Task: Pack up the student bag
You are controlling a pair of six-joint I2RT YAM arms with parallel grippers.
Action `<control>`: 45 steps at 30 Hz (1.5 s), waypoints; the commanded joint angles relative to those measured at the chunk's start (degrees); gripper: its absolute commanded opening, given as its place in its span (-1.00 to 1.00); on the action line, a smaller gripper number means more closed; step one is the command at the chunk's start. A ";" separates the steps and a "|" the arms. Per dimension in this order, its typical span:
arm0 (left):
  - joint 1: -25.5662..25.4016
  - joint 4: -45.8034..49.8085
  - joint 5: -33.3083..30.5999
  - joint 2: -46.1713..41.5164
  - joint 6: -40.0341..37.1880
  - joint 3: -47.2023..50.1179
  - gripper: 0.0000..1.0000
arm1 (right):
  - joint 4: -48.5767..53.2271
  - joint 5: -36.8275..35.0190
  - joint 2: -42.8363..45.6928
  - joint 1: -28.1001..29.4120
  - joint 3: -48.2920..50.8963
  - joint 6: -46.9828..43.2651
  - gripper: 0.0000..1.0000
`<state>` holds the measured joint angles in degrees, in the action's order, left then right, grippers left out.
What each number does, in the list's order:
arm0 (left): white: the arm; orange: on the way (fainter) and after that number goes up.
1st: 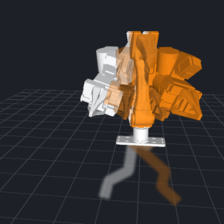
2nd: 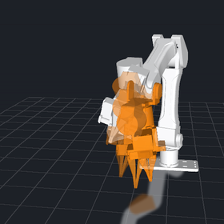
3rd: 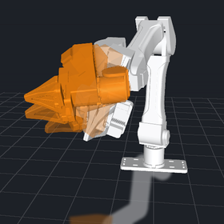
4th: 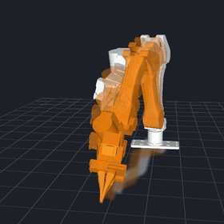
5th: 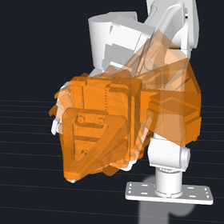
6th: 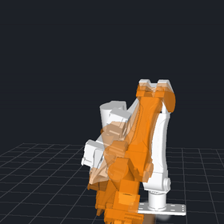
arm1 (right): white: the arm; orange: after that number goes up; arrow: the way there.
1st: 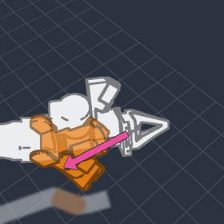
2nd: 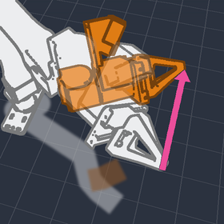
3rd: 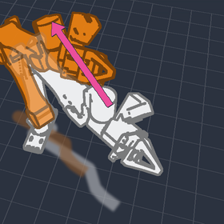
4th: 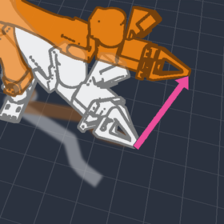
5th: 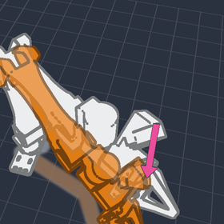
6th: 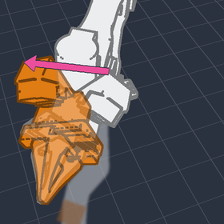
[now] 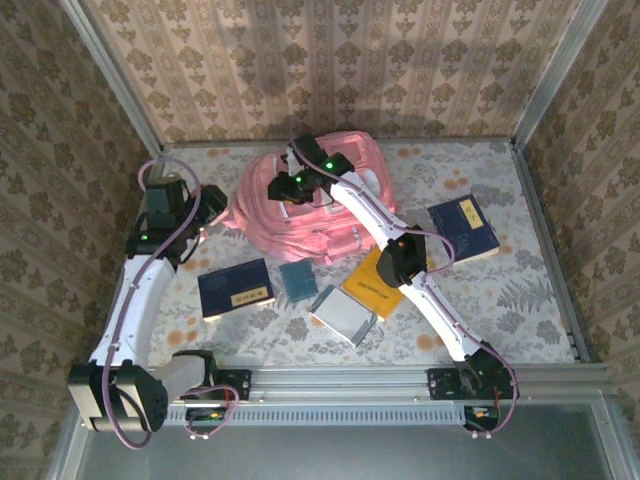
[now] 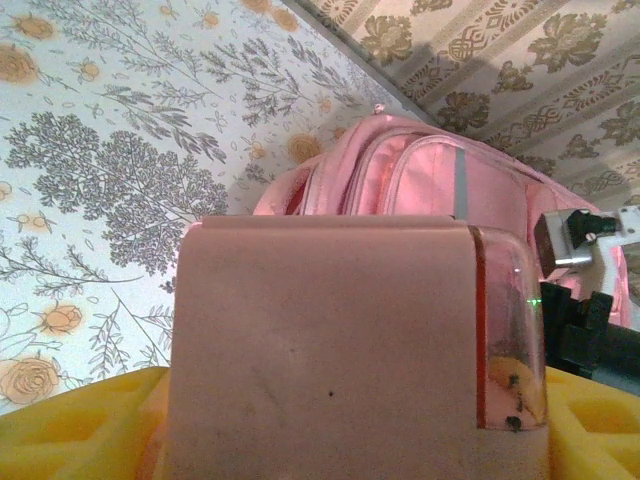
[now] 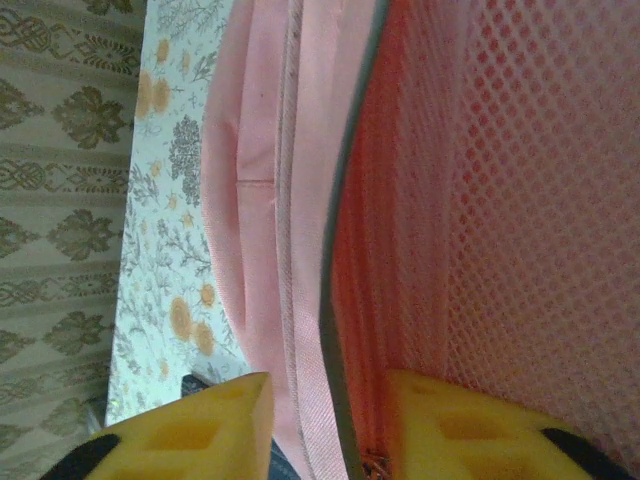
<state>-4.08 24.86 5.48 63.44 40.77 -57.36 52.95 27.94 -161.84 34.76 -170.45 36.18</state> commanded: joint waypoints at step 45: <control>-3.06 -29.44 19.96 27.67 13.08 -4.83 -0.19 | 4.55 32.53 16.38 -13.48 -12.01 -6.38 -1.00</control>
<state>-6.72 6.63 20.21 88.55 49.34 -60.42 62.85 54.48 -151.94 21.45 -177.23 27.97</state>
